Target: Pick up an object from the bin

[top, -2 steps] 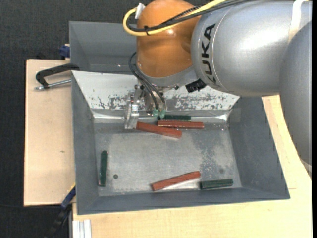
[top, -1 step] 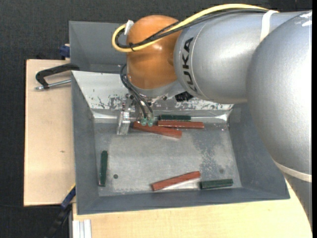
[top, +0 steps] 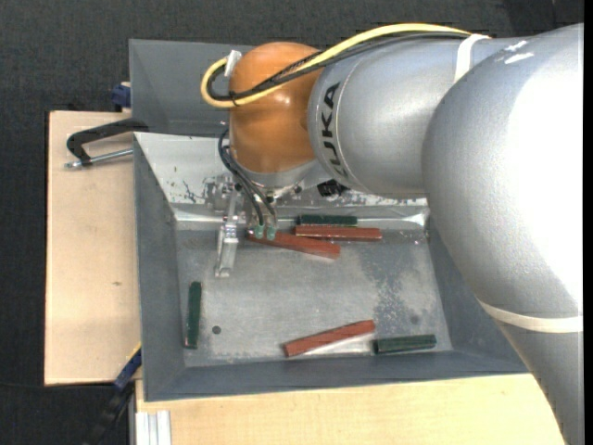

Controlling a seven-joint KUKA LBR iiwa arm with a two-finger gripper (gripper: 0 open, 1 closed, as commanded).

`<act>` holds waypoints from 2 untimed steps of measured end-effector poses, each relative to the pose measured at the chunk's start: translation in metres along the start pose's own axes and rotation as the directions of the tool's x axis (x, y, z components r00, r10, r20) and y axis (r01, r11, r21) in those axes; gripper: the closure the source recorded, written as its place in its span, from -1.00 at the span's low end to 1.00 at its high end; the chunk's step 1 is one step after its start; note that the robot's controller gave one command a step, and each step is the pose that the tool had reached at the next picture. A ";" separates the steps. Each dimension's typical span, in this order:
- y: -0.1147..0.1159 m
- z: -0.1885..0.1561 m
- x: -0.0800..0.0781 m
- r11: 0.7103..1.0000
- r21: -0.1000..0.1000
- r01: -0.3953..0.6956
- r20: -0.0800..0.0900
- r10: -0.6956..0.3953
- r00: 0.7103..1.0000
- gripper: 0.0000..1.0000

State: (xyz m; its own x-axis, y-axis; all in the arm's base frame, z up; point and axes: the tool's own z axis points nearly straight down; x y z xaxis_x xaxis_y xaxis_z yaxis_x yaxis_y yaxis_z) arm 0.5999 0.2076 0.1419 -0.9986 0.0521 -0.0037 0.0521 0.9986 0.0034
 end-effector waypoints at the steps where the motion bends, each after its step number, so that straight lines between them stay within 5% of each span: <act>1: 0.000 0.000 0.000 1.000 0.000 -0.001 0.000 0.001 1.000 -1.00; 2: -0.003 0.071 0.083 0.959 0.001 0.282 -0.005 -0.282 0.959 1.00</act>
Offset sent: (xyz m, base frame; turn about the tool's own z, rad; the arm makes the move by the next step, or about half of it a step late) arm -0.0830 0.0012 -0.0719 -0.2871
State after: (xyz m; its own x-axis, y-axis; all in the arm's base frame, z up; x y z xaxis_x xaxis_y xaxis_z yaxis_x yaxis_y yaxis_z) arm 0.5175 0.2093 0.0708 -0.9728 -0.2317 0.0003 -0.2317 0.9728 0.0013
